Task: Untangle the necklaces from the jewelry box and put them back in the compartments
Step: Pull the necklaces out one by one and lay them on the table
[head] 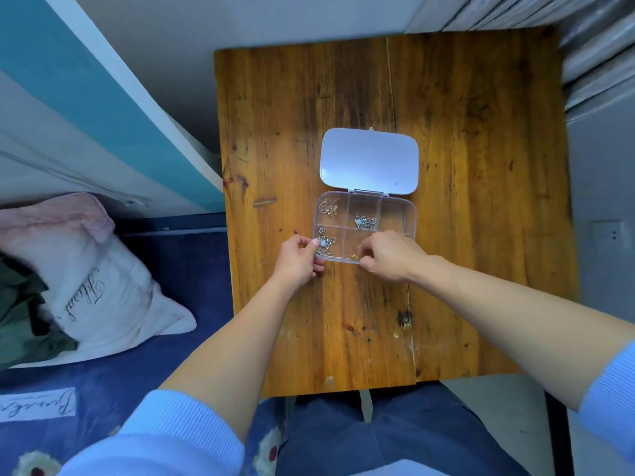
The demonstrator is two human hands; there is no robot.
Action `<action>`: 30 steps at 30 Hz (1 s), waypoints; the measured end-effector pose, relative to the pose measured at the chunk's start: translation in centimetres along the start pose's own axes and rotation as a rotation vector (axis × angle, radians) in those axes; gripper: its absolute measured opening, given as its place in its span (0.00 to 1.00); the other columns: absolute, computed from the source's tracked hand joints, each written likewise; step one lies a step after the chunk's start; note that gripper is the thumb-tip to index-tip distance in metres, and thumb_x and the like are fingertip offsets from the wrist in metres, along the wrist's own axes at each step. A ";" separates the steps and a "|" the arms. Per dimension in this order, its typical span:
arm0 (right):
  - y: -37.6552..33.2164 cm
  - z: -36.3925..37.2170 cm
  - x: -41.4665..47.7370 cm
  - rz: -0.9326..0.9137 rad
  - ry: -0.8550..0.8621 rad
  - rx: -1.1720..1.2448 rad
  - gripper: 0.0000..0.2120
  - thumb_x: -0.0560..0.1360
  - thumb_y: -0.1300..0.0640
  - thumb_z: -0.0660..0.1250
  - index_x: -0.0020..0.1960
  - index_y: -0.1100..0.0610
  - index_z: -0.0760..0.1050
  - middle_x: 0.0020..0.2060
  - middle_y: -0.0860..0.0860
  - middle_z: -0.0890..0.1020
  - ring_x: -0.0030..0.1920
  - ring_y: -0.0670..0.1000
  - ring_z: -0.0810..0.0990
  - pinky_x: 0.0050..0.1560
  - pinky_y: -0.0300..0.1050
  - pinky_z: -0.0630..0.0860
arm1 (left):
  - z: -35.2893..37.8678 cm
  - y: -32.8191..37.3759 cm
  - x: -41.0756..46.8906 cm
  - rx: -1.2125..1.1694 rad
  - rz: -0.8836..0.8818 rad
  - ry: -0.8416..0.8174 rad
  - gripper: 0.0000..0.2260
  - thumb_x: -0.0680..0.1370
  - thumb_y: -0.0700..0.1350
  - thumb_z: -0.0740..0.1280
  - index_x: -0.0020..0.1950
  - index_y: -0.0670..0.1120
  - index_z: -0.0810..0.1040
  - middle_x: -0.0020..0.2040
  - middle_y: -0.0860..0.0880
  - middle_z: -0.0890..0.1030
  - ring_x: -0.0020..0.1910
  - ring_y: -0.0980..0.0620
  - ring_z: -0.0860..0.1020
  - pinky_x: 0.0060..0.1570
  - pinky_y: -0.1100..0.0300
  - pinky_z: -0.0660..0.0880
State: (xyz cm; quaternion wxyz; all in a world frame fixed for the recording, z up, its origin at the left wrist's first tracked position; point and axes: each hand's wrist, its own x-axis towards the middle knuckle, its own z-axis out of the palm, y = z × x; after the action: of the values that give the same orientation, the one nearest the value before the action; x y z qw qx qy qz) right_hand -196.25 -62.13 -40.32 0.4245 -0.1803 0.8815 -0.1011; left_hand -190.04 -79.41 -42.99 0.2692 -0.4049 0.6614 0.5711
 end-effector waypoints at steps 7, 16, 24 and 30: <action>2.2 1.7 -3.2 0.063 0.222 0.254 0.03 0.72 0.55 0.73 0.44 0.54 0.82 0.39 0.49 0.82 0.42 0.51 0.79 0.42 0.45 0.75 | -1.1 0.3 -1.0 0.259 0.072 0.107 0.09 0.80 0.48 0.64 0.55 0.43 0.77 0.48 0.43 0.83 0.46 0.45 0.81 0.52 0.50 0.79; 6.2 2.0 -7.9 0.448 0.332 1.071 0.08 0.76 0.64 0.64 0.44 0.60 0.82 0.33 0.55 0.84 0.27 0.47 0.77 0.22 0.34 0.65 | 2.0 1.4 -4.8 0.679 0.573 0.121 0.07 0.78 0.41 0.63 0.53 0.43 0.79 0.51 0.45 0.81 0.51 0.45 0.78 0.49 0.51 0.77; 9.7 3.2 -9.2 0.543 0.249 1.321 0.14 0.76 0.69 0.61 0.57 0.56 0.75 0.41 0.59 0.86 0.29 0.47 0.79 0.21 0.35 0.68 | 8.1 2.4 -5.2 0.949 0.806 -0.054 0.09 0.78 0.41 0.63 0.56 0.42 0.79 0.54 0.43 0.80 0.54 0.41 0.76 0.50 0.47 0.74; 13.6 3.3 -10.7 0.559 0.301 1.190 0.10 0.71 0.65 0.73 0.50 0.56 0.80 0.41 0.56 0.86 0.37 0.48 0.83 0.31 0.38 0.74 | 11.5 2.7 -5.0 1.111 0.957 -0.076 0.10 0.76 0.40 0.65 0.57 0.43 0.78 0.53 0.43 0.77 0.51 0.41 0.73 0.46 0.51 0.69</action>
State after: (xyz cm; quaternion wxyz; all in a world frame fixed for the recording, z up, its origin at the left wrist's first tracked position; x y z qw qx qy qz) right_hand -190.68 -45.44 -39.26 0.3342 0.3352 0.7387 -0.4799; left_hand -190.89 -67.01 -39.78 0.1787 0.1442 0.9480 0.2202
